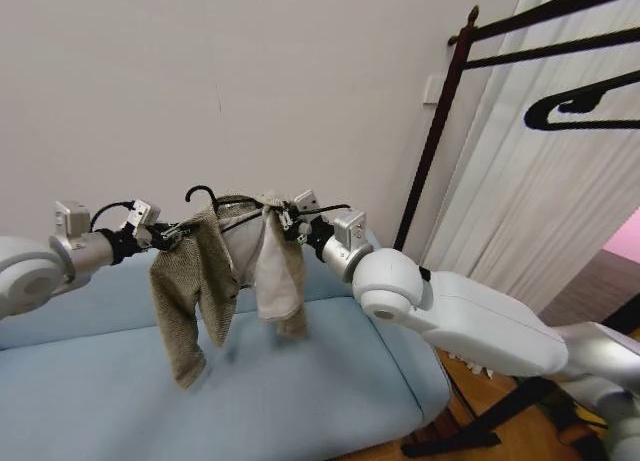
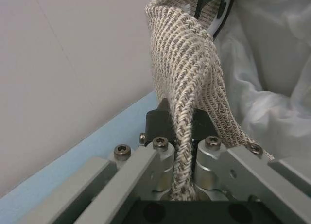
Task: Pick up the clothes from the sofa and hang them on the clothes hanger.
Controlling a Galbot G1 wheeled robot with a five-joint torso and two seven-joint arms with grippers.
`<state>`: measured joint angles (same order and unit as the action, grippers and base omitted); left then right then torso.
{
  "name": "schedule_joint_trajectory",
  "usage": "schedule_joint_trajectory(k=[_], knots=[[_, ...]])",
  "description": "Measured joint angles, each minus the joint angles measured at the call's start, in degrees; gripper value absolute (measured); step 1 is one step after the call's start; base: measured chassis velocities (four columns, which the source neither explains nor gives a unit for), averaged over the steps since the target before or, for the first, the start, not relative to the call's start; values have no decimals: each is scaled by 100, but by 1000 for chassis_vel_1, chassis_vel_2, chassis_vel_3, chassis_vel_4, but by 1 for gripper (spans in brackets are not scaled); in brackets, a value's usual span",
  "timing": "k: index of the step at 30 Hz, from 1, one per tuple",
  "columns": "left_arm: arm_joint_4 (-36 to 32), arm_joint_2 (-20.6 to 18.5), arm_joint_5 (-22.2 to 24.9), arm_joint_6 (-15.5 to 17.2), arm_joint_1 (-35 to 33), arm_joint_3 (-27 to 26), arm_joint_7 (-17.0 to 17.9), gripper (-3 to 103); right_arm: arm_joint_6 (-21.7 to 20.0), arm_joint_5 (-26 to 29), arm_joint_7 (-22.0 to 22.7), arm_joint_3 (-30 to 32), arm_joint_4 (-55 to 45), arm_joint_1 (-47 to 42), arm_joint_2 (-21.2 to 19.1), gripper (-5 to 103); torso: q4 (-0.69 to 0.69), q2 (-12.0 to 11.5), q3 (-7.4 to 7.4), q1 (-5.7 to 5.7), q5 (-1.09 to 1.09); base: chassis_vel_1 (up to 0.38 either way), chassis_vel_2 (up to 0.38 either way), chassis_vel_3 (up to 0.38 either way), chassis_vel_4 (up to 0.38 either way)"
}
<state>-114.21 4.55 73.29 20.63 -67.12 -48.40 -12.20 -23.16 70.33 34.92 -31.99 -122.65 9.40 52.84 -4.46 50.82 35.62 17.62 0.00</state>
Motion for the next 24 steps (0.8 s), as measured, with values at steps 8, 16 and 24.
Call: schedule_joint_trajectory(k=[8,16,24], knots=[[-125,9,39,-80,-10,-3,-223,3,16,190,-88,123,528,487,135,3,-1,0,0,0,0,0,0,0,0],[-138,47,39,-152,-28,10,-554,3,46,339,-146,216,705,881,234,3,-1,0,0,0,0,0,0,0,0],[-131,156,42,-202,-48,36,-972,3,47,20,-328,140,892,956,261,3,-1,0,0,0,0,0,0,0,0]])
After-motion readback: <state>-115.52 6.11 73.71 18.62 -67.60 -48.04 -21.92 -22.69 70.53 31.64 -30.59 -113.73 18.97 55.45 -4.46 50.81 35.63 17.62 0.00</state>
